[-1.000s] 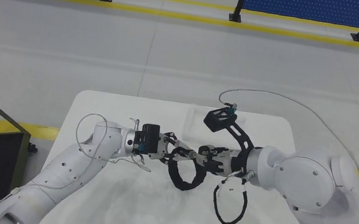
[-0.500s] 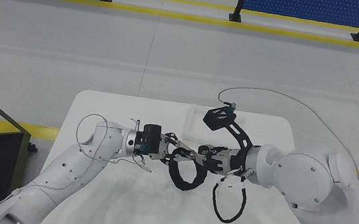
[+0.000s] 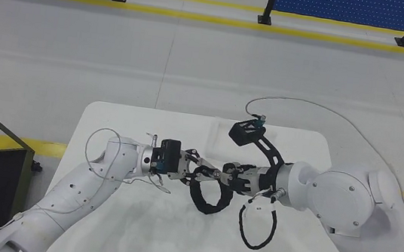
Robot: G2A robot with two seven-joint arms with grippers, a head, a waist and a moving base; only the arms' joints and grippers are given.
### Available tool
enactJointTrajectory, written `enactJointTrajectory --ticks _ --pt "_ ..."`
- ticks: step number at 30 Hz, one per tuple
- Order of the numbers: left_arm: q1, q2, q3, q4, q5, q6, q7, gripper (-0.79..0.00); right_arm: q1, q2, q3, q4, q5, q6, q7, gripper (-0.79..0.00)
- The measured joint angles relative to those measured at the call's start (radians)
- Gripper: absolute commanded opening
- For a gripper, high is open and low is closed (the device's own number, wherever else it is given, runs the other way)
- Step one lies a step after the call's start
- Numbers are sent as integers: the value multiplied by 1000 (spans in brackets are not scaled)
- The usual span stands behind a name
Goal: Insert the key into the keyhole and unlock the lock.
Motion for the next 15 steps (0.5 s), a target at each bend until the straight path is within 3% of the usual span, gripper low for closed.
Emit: enactJointTrajectory --ticks 15 --pt "6 -3 -12 -3 -2 -11 1 -785 14 5 -29 4 -14 9 -9 -785"
